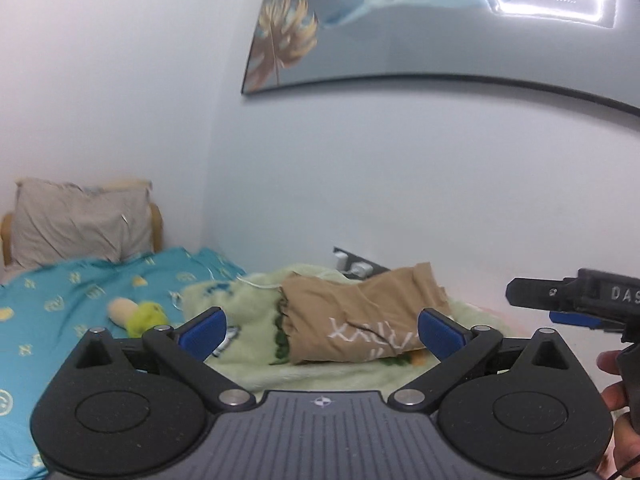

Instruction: Fold clothes

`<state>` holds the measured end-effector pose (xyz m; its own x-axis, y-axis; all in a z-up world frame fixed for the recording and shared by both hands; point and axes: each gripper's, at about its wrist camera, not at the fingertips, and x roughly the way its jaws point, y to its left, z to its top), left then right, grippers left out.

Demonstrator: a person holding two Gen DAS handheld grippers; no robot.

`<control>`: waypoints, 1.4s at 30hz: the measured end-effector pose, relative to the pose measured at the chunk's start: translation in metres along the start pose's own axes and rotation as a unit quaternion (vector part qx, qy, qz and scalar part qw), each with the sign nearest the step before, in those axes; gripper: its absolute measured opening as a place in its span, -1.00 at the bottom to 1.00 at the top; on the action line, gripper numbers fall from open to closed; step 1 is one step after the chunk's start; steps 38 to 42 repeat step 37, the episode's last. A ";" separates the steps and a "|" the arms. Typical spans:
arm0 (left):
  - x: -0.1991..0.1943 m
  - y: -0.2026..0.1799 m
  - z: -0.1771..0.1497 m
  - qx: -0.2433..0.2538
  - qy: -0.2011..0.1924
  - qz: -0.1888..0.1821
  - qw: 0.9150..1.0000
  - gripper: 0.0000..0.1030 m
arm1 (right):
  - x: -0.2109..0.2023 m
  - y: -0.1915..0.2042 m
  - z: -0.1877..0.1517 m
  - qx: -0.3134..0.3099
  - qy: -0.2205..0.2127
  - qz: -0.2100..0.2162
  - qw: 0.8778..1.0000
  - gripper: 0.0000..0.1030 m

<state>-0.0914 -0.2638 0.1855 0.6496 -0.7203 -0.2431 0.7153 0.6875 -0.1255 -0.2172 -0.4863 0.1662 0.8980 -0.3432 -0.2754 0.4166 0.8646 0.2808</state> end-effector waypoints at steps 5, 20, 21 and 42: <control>-0.025 0.004 -0.017 0.000 -0.022 0.018 1.000 0.99 | -0.020 0.023 -0.024 -0.048 -0.039 0.002 0.998 1.00; -0.055 0.016 -0.062 0.020 -0.053 0.032 0.998 0.99 | -0.025 0.057 -0.080 -0.104 -0.095 -0.023 0.990 1.00; -0.055 0.018 -0.063 0.020 -0.055 0.034 0.998 0.99 | -0.025 0.058 -0.082 -0.104 -0.095 -0.022 0.990 1.00; -0.068 0.026 -0.066 0.012 -0.064 0.043 0.997 0.99 | -0.031 0.079 -0.092 -0.128 -0.106 -0.034 0.986 1.00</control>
